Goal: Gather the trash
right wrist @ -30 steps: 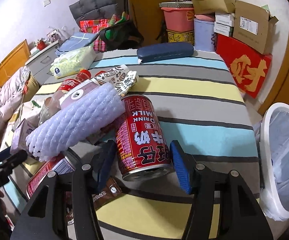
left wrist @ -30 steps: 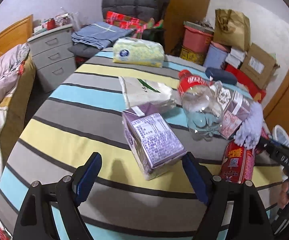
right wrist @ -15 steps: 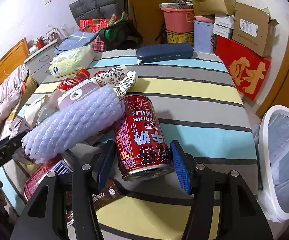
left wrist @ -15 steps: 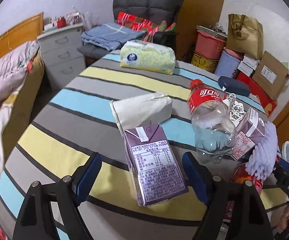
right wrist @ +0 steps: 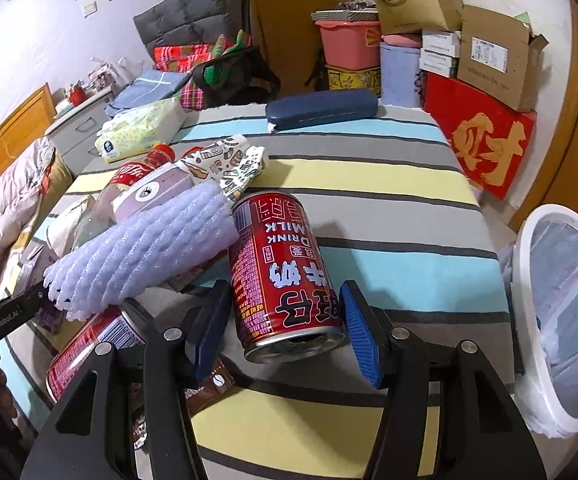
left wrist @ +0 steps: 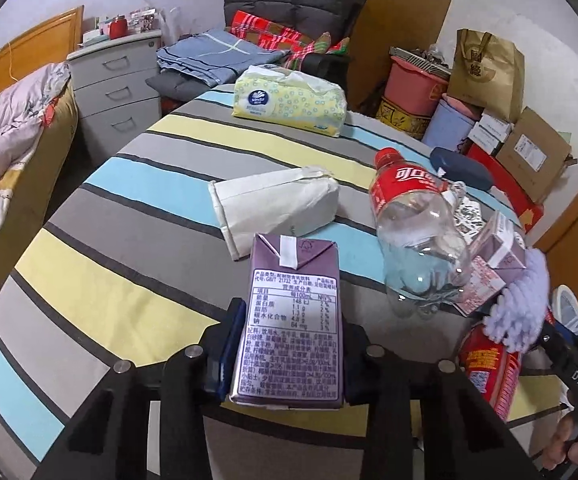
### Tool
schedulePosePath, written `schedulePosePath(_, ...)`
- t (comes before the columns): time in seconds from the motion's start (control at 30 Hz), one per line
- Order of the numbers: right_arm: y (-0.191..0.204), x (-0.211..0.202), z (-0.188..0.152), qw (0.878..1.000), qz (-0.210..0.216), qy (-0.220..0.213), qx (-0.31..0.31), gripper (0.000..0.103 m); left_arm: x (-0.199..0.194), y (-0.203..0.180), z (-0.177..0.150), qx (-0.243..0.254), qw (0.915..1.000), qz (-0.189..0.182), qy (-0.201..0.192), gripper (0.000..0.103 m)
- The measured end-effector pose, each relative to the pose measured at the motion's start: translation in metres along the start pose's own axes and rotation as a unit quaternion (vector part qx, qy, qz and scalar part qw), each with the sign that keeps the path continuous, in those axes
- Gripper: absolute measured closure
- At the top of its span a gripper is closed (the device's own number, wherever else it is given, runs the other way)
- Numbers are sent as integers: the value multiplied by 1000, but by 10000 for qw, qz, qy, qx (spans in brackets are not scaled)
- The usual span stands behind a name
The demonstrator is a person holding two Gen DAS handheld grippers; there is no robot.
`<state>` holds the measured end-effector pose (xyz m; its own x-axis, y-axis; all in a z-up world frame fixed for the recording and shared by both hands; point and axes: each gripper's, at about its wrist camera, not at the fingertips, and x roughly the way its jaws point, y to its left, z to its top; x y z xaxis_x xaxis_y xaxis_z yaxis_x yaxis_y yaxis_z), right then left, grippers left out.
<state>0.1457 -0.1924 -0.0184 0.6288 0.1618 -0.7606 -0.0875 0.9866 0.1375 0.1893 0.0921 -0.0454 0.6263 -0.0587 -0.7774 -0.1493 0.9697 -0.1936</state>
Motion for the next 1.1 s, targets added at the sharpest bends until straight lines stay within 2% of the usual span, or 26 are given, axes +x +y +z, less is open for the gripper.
schedulePosePath(0.4,-12,-14,-5,9995,26,-158,262,46,-29,-17,-3,193,9991,-256,-295,64)
schedulePosePath(0.77,-24,-29,-13,9991,17,-297,315,46,-57,-50,-7,517,9955,-565,-550,64)
schedulePosePath(1.1,-44,-54,-20,9959,51,-702,573,46,-77,-92,-14,922,9895,-886,-666,64)
